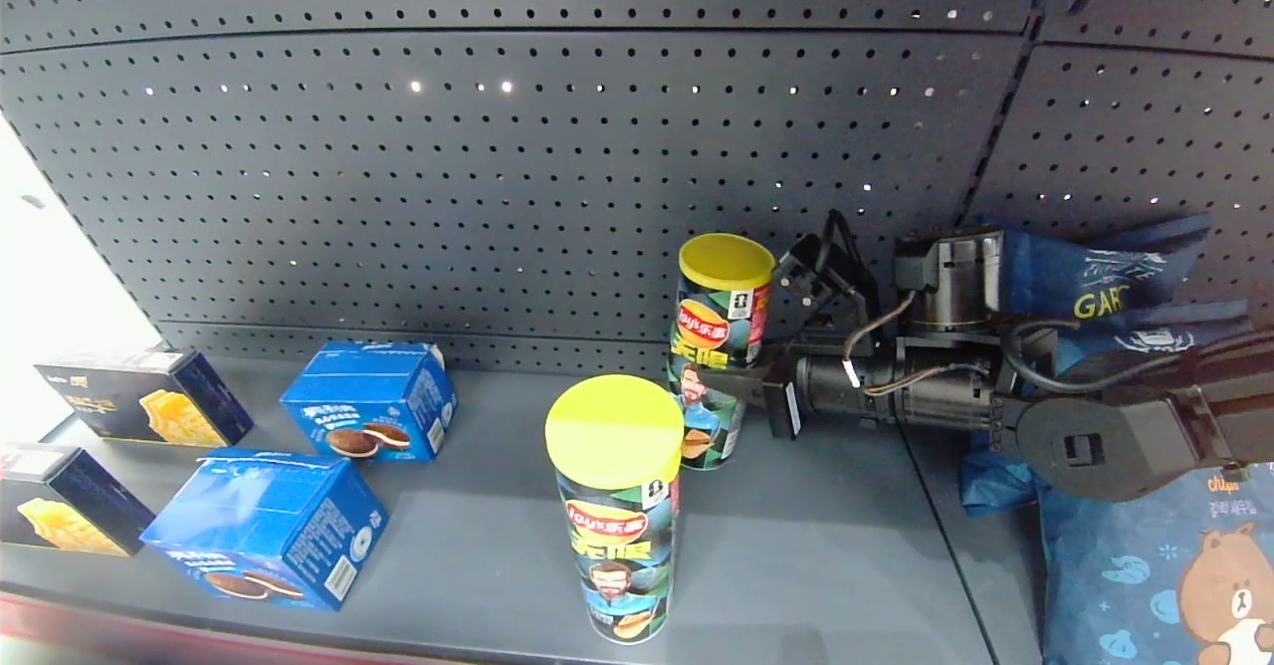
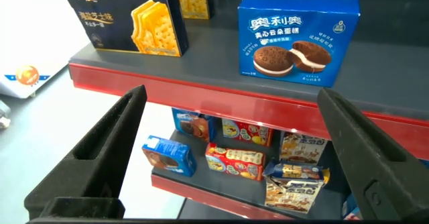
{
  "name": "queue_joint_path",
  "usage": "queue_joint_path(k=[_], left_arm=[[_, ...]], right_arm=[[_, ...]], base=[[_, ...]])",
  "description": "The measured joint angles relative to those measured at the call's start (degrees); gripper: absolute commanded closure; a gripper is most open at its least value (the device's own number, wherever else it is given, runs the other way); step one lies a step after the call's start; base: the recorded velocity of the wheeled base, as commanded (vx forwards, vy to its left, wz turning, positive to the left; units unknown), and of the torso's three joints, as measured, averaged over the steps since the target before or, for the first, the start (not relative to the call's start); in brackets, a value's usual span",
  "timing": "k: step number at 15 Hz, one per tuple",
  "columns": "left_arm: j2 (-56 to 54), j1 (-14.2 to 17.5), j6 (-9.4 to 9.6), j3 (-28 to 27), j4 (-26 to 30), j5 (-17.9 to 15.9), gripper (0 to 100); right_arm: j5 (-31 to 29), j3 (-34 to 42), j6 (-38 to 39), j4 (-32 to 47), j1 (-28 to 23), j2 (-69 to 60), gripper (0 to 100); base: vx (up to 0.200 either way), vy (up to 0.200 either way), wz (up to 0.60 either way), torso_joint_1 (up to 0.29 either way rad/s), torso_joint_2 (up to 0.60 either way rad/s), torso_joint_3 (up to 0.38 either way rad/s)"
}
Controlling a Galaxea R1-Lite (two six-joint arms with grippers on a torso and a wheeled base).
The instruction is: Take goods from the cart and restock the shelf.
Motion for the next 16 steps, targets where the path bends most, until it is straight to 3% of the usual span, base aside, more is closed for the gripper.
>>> queue_joint_path(k=[6, 7, 16], left_arm=[[0.0, 0.0, -0.02, 0.0, 0.0, 0.02, 0], [0.0, 0.0, -0.02, 0.0, 0.0, 0.02, 0], [0.0, 0.0, 0.0, 0.0, 0.0, 0.02, 0]], right_arm=[[-0.07, 0.0, -1.67, 0.0, -0.77, 0.67, 100], [-0.07, 0.0, -1.67, 0.0, -0.84, 0.76, 0], [-0.79, 2.79, -2.28, 0.16, -0.85, -0.77, 0]], base=[[0.0, 0.0, 0.0, 0.0, 0.0, 0.0], [0.0, 0.0, 0.0, 0.0, 0.0, 0.0], [0.0, 0.0, 0.0, 0.0, 0.0, 0.0]])
